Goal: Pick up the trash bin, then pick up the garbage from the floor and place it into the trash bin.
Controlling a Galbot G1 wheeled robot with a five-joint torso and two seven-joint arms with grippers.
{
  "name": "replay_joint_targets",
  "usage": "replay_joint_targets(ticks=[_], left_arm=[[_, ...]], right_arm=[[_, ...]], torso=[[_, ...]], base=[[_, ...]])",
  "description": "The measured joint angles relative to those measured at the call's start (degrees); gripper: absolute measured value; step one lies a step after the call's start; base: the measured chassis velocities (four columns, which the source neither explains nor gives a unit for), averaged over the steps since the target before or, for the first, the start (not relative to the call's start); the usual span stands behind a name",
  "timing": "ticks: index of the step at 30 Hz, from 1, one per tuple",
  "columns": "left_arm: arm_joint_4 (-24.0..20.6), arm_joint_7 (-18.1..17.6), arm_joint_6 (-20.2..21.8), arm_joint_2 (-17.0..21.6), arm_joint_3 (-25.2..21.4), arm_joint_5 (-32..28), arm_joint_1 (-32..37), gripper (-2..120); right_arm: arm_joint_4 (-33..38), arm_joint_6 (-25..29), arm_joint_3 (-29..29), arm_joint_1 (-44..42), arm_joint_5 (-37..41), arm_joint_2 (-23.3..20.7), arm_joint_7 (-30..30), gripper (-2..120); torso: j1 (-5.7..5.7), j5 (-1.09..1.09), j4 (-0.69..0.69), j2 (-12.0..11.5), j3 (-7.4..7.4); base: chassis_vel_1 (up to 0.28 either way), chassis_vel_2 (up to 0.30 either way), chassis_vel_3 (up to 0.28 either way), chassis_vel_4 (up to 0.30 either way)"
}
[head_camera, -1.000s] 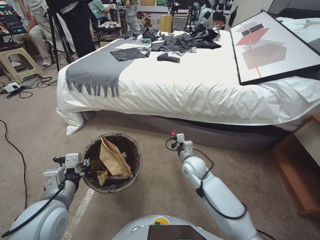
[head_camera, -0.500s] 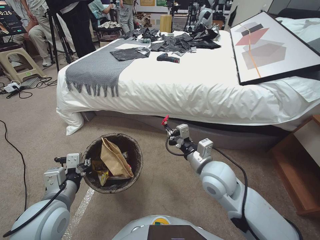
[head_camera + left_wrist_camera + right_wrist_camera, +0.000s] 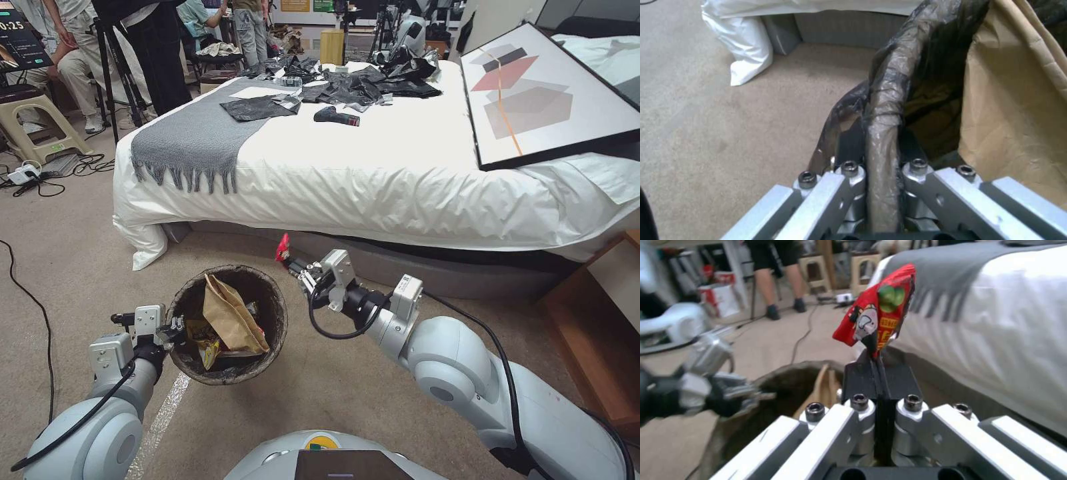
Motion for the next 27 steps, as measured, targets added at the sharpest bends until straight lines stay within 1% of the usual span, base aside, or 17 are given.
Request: replay_joint_targets(ticks=[1, 3, 5, 7, 8, 11, 12, 16, 27], left_arm=[[0.0, 0.0, 0.0, 0.0, 0.0, 0.0, 0.0, 3], [0.0, -0.1, 0.0, 0.0, 0.1, 0.0, -0.2, 3], [0.0, -0.1, 0.0, 0.0, 0.2, 0.0, -0.3, 3], [0.0, -0.1, 0.0, 0.0, 0.4, 0.0, -0.5, 3], [0.0, -0.1, 0.0, 0.0, 0.4, 0.0, -0.5, 3], [0.0, -0.2, 0.0, 0.1, 0.5, 0.1, -1.0, 3], [0.0, -0.2, 0.0, 0.1, 0.5, 0.1, -1.0, 3], [0.0, -0.2, 0.0, 0.3, 0.5, 0.1, -1.3, 3], [0.0, -0.2, 0.0, 0.6, 0.7, -0.1, -2.3, 3]], right_arm=[[0.0, 0.0, 0.0, 0.0, 0.0, 0.0, 0.0, 0], [0.0, -0.2, -2.9, 2.3, 0.2, -0.6, -0.6, 0], [0.0, -0.3, -3.7, 2.9, 0.3, -0.7, -0.7, 0], [-0.5, -0.4, -6.8, 5.6, 0.3, -0.8, -0.8, 0], [-0.5, -0.4, -6.8, 5.6, 0.3, -0.8, -0.8, 0], [-2.0, -0.7, -13.7, 11.4, 0.3, 0.1, -0.2, 0], [-2.0, -0.7, -13.7, 11.4, 0.3, 0.1, -0.2, 0], [-3.6, -1.6, -18.7, 15.3, 0.9, 2.0, 1.0, 0], [-5.2, -2.7, -24.0, 18.3, 2.4, 3.2, 2.2, 0]], torso=[[0.00, 0.00, 0.00, 0.0, 0.00], [0.00, 0.00, 0.00, 0.0, 0.00], [0.00, 0.00, -0.01, 0.0, 0.00], [0.00, 0.00, -0.01, 0.0, 0.00], [0.00, 0.00, -0.01, 0.0, 0.00], [0.00, -0.01, 0.00, 0.0, 0.00], [0.00, -0.01, 0.00, 0.0, 0.00], [0.00, -0.01, 0.00, 0.0, 0.00], [0.00, -0.01, -0.01, 0.0, 0.00]], base=[[0.000, 0.000, 0.000, 0.000], [0.000, 0.000, 0.000, 0.000], [0.000, 0.000, 0.000, 0.000], [0.000, 0.000, 0.000, 0.000], [0.000, 0.000, 0.000, 0.000], [0.000, 0.000, 0.000, 0.000], [0.000, 0.000, 0.000, 0.000], [0.000, 0.000, 0.000, 0.000], [0.000, 0.000, 0.000, 0.000]])
